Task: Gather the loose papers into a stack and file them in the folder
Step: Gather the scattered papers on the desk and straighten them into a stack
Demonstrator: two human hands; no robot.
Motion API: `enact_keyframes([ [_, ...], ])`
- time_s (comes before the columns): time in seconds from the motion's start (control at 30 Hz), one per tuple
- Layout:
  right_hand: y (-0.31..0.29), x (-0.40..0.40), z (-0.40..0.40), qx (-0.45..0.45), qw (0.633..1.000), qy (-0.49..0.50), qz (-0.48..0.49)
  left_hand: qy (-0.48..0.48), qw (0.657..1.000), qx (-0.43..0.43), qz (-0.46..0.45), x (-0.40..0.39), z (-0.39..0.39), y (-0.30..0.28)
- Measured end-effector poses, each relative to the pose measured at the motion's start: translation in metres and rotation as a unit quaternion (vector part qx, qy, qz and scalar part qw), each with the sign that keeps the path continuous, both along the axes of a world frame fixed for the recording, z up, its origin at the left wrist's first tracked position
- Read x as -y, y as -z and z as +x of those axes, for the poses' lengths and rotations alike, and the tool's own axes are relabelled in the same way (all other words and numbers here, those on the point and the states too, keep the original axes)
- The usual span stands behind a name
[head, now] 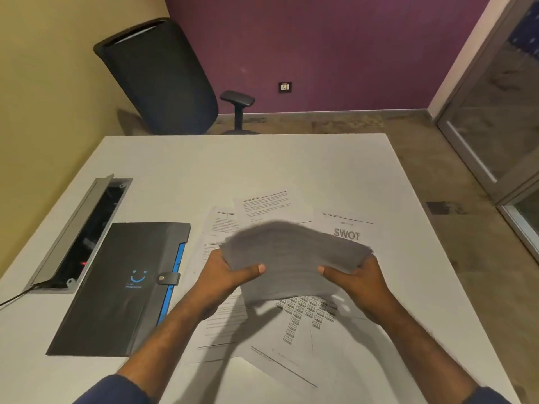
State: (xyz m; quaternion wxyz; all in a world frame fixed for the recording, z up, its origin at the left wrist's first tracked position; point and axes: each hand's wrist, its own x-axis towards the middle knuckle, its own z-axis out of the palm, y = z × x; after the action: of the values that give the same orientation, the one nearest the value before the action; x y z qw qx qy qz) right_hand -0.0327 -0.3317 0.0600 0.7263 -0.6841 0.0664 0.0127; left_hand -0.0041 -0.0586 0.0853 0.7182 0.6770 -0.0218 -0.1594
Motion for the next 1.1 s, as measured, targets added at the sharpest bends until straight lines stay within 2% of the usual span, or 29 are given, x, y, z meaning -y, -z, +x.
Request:
enact_keyframes([
  [0.17,0.004,-0.003,0.002,-0.011,1.000,0.014,-0.024,-0.055,0.997,0.035,0.041,0.019,-0.004,0.007],
  [0.33,0.003,-0.003,0.001,0.014,0.998,0.050,-0.025,-0.070,0.995,0.068,0.028,0.022,-0.007,0.008],
  [0.5,0.029,-0.004,-0.015,-0.052,0.995,0.048,-0.063,-0.083,0.992,-0.008,0.097,0.026,-0.017,0.033],
  [0.6,0.031,0.002,-0.015,-0.046,0.991,0.080,-0.101,-0.069,0.986,0.007,0.153,0.027,-0.017,0.049],
  [0.73,0.021,0.021,-0.009,-0.030,0.989,0.095,-0.111,-0.125,0.941,-0.009,0.314,0.027,-0.021,0.080],
  [0.83,0.019,0.038,-0.005,-0.037,0.987,0.114,-0.105,-0.054,0.898,-0.011,0.436,0.029,-0.031,0.105],
  [0.93,0.021,0.049,-0.004,-0.055,0.983,0.130,-0.115,0.023,0.841,-0.007,0.541,0.038,-0.042,0.120],
  [1.03,0.022,0.053,-0.007,-0.067,0.981,0.137,-0.123,0.035,0.801,-0.025,0.597,0.050,-0.047,0.124],
  [1.1,0.025,0.055,-0.008,-0.076,0.980,0.144,-0.119,0.029,0.810,-0.038,0.584,0.053,-0.050,0.128],
])
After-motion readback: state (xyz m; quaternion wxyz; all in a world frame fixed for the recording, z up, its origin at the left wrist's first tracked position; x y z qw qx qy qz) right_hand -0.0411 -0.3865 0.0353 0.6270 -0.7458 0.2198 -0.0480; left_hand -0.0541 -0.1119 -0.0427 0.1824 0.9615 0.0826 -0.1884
